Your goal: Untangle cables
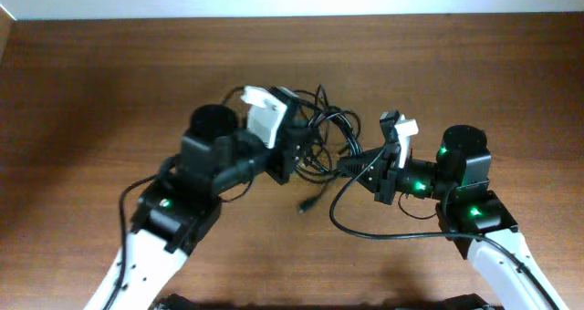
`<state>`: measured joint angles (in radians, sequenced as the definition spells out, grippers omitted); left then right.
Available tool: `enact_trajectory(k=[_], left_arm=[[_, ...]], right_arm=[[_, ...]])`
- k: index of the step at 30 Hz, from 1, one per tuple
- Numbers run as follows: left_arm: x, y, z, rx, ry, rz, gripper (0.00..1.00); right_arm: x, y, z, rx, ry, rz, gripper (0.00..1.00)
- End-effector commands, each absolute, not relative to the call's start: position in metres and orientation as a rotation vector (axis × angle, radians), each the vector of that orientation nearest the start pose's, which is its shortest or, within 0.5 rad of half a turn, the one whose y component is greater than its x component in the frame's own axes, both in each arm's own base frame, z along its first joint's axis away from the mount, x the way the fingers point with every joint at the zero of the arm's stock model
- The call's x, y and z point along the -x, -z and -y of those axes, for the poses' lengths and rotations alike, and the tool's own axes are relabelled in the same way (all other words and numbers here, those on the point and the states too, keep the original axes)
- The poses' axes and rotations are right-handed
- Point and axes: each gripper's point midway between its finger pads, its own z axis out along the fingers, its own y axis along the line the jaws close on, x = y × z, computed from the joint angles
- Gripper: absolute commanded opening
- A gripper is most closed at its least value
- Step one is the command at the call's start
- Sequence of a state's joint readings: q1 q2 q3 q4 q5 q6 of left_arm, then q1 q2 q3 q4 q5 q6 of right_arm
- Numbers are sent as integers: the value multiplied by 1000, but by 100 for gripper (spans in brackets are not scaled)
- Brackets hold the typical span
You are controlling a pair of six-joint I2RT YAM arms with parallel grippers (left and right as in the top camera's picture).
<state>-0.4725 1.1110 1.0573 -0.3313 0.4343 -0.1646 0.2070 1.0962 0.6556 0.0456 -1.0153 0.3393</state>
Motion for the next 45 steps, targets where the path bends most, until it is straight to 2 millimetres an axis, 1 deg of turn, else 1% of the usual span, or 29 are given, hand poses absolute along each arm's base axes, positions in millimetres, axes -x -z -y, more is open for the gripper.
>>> enact_trajectory(k=[1,2,3,4,5,8,9,10,11,12,13,14,15,17,19,21,22,25,27,29,31,34,36,38,41,42,43,44,45], left_arm=[[-285,-341,211,-563,816,-1838,50],[-284,-348,205,-548,805,-1819,47],[-284,-354,198,-531,792,-1803,47],[-287,-358,186,-497,765,-1794,47],[-295,-358,172,-451,733,-1803,46],[-304,-342,147,-371,684,-1879,47],[-304,-336,143,-355,676,-1908,41],[-303,-324,137,-418,612,-1938,22],[-296,-320,142,-526,599,-1925,22],[-281,-320,156,-714,636,-1861,24],[-264,-318,169,-909,670,-1773,31],[-260,-313,169,-957,650,-1768,37],[-257,-311,169,-978,639,-1768,54],[-250,-315,167,-989,621,-1750,99],[-232,-316,163,-1088,553,-1693,99],[-217,-308,160,-1173,514,-1677,99],[-212,-304,159,-1202,508,-1680,99],[-204,-306,165,-1277,532,-1602,99],[-206,-304,164,-1321,477,-1568,99],[-225,-299,148,-1316,291,-1605,99],[-237,-300,141,-1291,207,-1620,99],[-249,-299,148,-1350,197,-1554,99],[-255,-295,163,-1413,276,-1475,96],[-260,-297,174,-1426,346,-1418,97],[-265,-297,177,-1427,358,-1400,96],[-262,-299,179,-1430,379,-1386,94],[-254,-302,185,-1441,442,-1348,67],[-248,-305,188,-1446,484,-1324,32],[-243,-307,191,-1451,522,-1301,7]], right_arm=[[-259,-244,-207,651,-1327,-1849,4],[-259,-244,-207,651,-1326,-1848,4],[-259,-244,-207,652,-1328,-1847,4],[-250,-248,-210,737,-1356,-1795,4],[-229,-258,-215,898,-1416,-1674,4],[-203,-278,-217,1100,-1479,-1465,4],[-198,-284,-216,1150,-1479,-1403,4],[-188,-292,-215,1230,-1477,-1308,4],[-188,-292,-215,1230,-1477,-1308,4],[-188,-292,-215,1229,-1477,-1309,4],[-188,-292,-215,1229,-1477,-1309,4],[-188,-292,-215,1229,-1477,-1309,4],[-188,-292,-215,1229,-1477,-1309,4],[-189,-292,-215,1228,-1477,-1310,4],[-191,-289,-216,1221,-1483,-1321,4],[-193,-287,-216,1215,-1492,-1332,4],[-193,-286,-216,1218,-1495,-1331,4],[-187,-287,-215,1239,-1524,-1318,4],[-187,-287,-215,1236,-1531,-1324,4],[-187,-286,-216,1231,-1540,-1335,4],[-187,-286,-216,1230,-1541,-1335,4],[-183,-286,-219,1247,-1553,-1325,4],[-170,-286,-229,1298,-1590,-1296,4],[-164,-286,-234,1320,-1608,-1284,4],[-162,-286,-235,1328,-1615,-1280,4],[-162,-286,-235,1328,-1615,-1280,4],[-162,-286,-235,1328,-1615,-1280,4],[-162,-286,-235,1327,-1614,-1280,4],[-162,-286,-235,1327,-1614,-1280,4]])
